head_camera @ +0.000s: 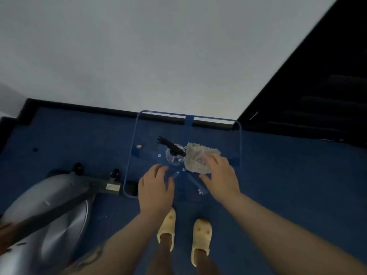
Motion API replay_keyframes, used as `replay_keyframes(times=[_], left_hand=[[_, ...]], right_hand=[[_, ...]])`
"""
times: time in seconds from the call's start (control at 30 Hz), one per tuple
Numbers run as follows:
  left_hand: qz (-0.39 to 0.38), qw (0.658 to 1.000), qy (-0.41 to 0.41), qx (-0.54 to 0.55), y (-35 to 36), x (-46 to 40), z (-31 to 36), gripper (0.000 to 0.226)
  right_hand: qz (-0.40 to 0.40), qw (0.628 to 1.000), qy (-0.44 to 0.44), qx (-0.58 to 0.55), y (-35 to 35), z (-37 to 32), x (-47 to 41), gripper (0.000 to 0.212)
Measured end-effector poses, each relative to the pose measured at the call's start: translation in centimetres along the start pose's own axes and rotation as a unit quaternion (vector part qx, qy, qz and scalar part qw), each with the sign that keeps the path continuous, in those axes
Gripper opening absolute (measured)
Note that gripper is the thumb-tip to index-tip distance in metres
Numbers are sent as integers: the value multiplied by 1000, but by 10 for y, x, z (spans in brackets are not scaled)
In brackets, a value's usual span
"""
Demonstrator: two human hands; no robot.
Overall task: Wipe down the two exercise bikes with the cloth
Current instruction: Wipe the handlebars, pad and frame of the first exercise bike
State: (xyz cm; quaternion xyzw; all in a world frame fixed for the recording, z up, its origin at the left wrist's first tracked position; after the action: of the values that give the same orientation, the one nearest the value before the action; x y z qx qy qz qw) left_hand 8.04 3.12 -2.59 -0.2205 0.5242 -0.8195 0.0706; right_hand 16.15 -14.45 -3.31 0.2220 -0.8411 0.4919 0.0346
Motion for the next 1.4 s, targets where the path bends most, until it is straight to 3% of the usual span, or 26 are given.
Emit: replay_keyframes(times=[0.17,0.37,0.6,0.87,1.07,1.2,1.4], left_hand=[[9,1000,10,13,23,-17,-5,33],[5,999,-6,44,32,-22,-10,33],[-5,998,-22,55,18,-17,-14,33],[50,996,-28,72,-71,10,3,37],[133,987,24,90,-158,43,39,33],[174,981,40,80,-197,73,40,35],[266,960,-7,84,-247,123,15,32]], right_hand=[[-27,999,11,27,38,12,-27,53],[11,999,23,34,52,26,-33,32],[19,991,26,-131,30,17,-27,10],[142,942,65,-296,-78,-11,26,16],[207,891,-14,-404,-160,-76,71,12],[204,881,-63,-422,-179,-111,93,12],[164,880,-122,-428,-181,-150,107,12]])
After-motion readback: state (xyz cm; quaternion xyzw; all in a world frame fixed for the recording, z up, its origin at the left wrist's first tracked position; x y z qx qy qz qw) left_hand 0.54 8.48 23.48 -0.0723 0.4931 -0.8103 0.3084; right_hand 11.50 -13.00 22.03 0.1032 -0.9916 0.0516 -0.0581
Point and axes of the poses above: each hand's wrist, its own x-axis away from the middle knuckle, its own y-axis out of the palm, z = x × y, the point moved 9 cm from there along -x, towards the middle knuckle, and after that the axes turned 6 degrees about -x, right-handed, at the moved point
